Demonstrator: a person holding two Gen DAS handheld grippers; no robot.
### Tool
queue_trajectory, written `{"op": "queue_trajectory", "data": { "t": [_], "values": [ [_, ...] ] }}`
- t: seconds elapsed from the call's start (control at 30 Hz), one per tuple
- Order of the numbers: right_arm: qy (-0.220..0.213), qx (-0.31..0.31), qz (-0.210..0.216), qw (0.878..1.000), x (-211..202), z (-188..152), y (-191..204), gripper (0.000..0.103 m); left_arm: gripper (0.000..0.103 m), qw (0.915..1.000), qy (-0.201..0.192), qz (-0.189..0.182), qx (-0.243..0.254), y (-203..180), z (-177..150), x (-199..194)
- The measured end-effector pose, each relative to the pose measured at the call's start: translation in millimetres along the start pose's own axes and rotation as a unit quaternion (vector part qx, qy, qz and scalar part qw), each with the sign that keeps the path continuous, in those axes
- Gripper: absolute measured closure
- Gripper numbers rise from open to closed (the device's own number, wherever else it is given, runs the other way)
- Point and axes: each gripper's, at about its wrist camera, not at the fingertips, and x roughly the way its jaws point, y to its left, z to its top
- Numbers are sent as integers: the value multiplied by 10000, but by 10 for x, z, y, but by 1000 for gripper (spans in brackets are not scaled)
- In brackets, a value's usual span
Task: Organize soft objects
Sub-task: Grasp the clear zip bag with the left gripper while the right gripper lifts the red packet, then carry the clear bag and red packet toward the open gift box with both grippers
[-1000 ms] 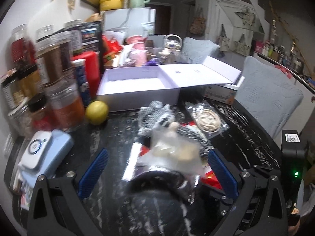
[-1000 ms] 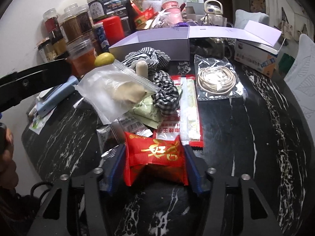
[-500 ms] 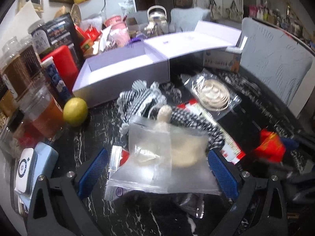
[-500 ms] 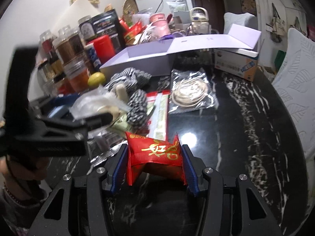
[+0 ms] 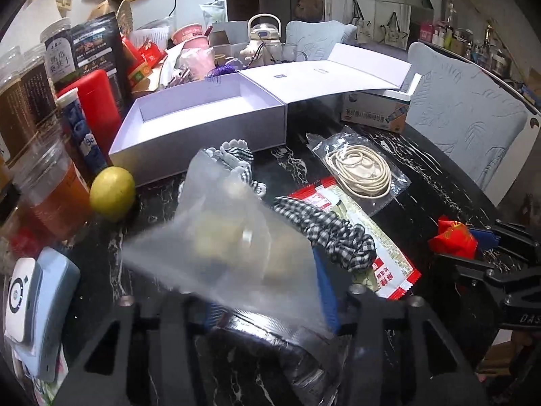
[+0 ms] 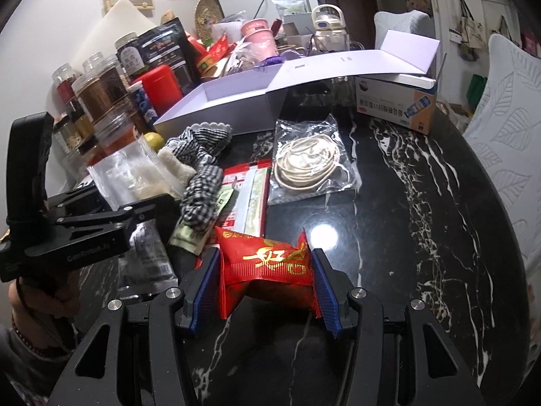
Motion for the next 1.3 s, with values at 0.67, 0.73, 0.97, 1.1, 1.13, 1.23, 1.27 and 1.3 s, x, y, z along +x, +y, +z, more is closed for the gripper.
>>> {"op": "queue_trajectory", "data": {
  "t": [0.67,0.73,0.97,1.1,1.13,1.23,1.27,1.3],
  "values": [
    [-114,33,208,9997,-40,182,76,50,77,9969,-728,-229,-189,199,173,-475],
    [-159,11,194,9997,-83,241,89,50,77,9963,-807,-235,-159,207,226,-553],
    [-441,-259,135,9986,-297,580,203,50,77,9919,-1247,-197,-120,258,419,-823],
    [-637,-378,293,9968,-410,849,275,50,77,9898,-1392,-283,-109,284,549,-913],
    [-688,-403,333,9963,-439,915,294,50,77,9894,-1419,-297,-104,292,586,-929],
    [-836,-501,454,9942,-511,1141,368,50,77,9875,-1545,-302,-30,326,727,-987],
    [-886,-536,504,9933,-535,1219,384,50,77,9868,-1597,-277,-13,341,771,-1005],
    [-934,-583,554,9924,-557,1309,404,50,77,9862,-1641,-235,8,356,817,-1014]
  ]
}}
